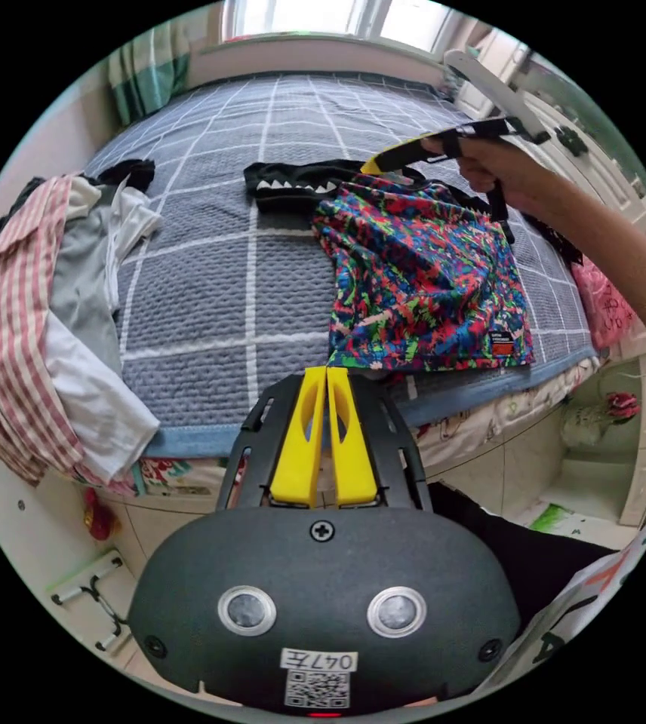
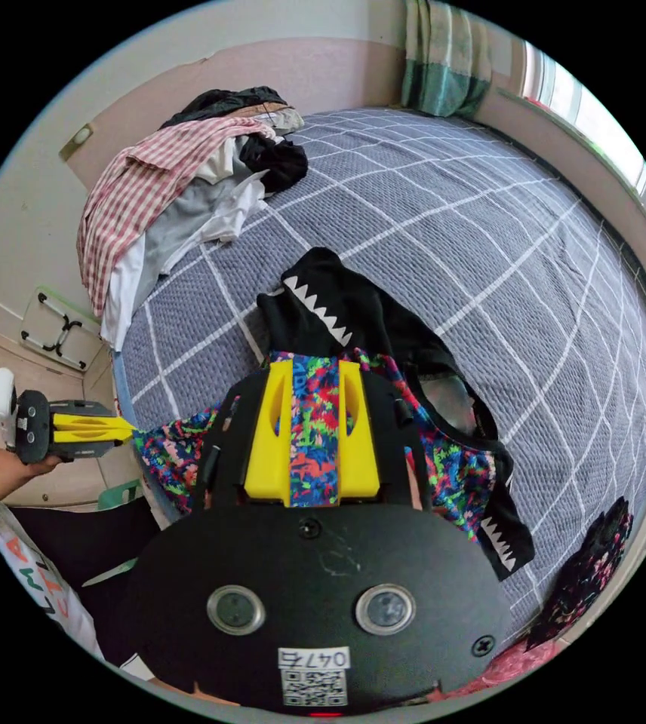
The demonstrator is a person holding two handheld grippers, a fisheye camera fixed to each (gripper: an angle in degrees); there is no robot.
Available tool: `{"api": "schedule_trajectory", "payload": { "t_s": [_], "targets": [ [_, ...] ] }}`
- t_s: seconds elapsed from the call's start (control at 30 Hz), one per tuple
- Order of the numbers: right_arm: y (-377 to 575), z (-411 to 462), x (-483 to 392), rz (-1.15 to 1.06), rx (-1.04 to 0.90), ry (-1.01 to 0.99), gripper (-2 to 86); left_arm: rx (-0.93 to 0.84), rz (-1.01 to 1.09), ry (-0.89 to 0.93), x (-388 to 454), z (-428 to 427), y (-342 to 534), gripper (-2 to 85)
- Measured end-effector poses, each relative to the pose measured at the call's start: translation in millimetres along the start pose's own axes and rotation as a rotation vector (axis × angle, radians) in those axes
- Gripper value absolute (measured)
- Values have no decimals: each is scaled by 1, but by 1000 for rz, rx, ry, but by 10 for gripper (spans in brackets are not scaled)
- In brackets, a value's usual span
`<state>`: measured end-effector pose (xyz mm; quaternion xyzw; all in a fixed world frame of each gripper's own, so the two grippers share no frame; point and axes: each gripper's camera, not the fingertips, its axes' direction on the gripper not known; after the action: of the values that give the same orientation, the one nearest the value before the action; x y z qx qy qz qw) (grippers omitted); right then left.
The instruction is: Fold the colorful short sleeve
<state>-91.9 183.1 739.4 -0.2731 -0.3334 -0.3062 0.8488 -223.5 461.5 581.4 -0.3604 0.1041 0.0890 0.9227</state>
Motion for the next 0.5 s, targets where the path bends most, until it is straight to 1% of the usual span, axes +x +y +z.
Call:
{"api": "schedule_trajectory", "payload": {
  "t_s": [0.07, 0.13, 0.17, 0.23, 0.3, 0.33, 0.37, 0.43, 0.5],
  "targets": [
    [-21, 10, -2, -35, -24, -14, 103, -17, -2, -10, -2, 4, -2, -8],
    [-41, 24, -15, -120, -73, -38, 110, -13, -22, -10, -8, 4, -6, -8],
    [-50, 33, -27, -179, -98, -18, 104, -10, -29, -8, -10, 4, -7, -8],
    [-58, 46, -47, -278, -116, 70, 83, -5, -60, 11, -19, 2, -14, -8],
    [-60, 61, -69, -407, -111, 251, 19, 0, -78, 21, -26, 1, -19, -8],
    [-59, 62, -72, -433, -95, 301, 15, 1, -87, 22, -31, 0, -22, -8],
    [-60, 59, -74, -452, -45, 373, 5, 4, -91, 20, -33, -1, -23, -8],
    [-68, 48, -66, -393, -5, 347, 1, 17, -117, 26, -42, -3, -29, -7],
    [-76, 29, -50, -274, 92, 320, 1, 36, -134, 23, -49, -4, -36, -6]
  ]
}}
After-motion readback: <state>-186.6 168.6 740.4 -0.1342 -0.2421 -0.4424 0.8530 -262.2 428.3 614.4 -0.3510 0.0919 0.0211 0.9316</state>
